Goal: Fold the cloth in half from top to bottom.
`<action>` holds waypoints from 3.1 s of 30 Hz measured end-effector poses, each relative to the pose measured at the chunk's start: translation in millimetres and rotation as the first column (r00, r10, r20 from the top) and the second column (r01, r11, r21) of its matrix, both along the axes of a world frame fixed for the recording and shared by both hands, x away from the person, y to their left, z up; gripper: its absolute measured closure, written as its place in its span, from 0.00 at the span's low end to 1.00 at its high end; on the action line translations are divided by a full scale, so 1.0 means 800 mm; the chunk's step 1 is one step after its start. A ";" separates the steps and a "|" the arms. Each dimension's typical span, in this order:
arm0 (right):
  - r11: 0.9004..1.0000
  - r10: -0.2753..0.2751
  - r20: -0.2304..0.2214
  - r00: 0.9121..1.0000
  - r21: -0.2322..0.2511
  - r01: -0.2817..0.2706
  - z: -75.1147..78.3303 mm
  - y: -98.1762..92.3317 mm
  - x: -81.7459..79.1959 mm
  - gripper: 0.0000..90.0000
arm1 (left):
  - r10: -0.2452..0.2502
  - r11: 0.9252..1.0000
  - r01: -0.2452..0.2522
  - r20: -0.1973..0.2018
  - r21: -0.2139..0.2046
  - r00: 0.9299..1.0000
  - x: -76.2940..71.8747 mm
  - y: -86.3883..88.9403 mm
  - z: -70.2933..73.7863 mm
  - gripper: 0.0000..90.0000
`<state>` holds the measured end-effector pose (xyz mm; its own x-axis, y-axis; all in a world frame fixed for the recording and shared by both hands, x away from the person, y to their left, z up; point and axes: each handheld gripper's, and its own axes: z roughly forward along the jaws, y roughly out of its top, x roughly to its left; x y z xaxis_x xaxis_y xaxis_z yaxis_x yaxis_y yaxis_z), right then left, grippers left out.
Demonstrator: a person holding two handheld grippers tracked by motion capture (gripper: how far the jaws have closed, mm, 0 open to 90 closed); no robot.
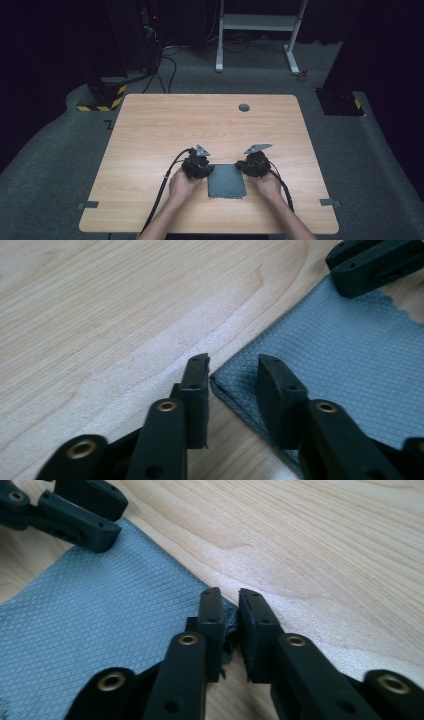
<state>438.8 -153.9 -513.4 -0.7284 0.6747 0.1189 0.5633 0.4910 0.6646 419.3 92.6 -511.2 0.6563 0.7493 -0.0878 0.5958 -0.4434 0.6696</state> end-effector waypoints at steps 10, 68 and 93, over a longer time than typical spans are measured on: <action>1.000 -0.013 0.030 0.999 0.003 0.013 0.005 0.002 -0.001 0.98 | -0.052 0.998 0.051 0.027 0.045 0.998 0.006 -0.002 0.004 0.98; 1.000 0.015 0.138 0.990 -0.005 -0.014 -0.009 0.017 -0.045 0.87 | -0.026 0.999 0.028 0.118 -0.015 0.993 -0.060 0.030 -0.011 0.67; 0.968 -0.178 0.153 0.972 0.205 0.145 0.030 -0.067 -0.068 0.74 | 0.115 0.977 -0.085 0.143 -0.197 0.983 -0.073 0.084 0.017 0.51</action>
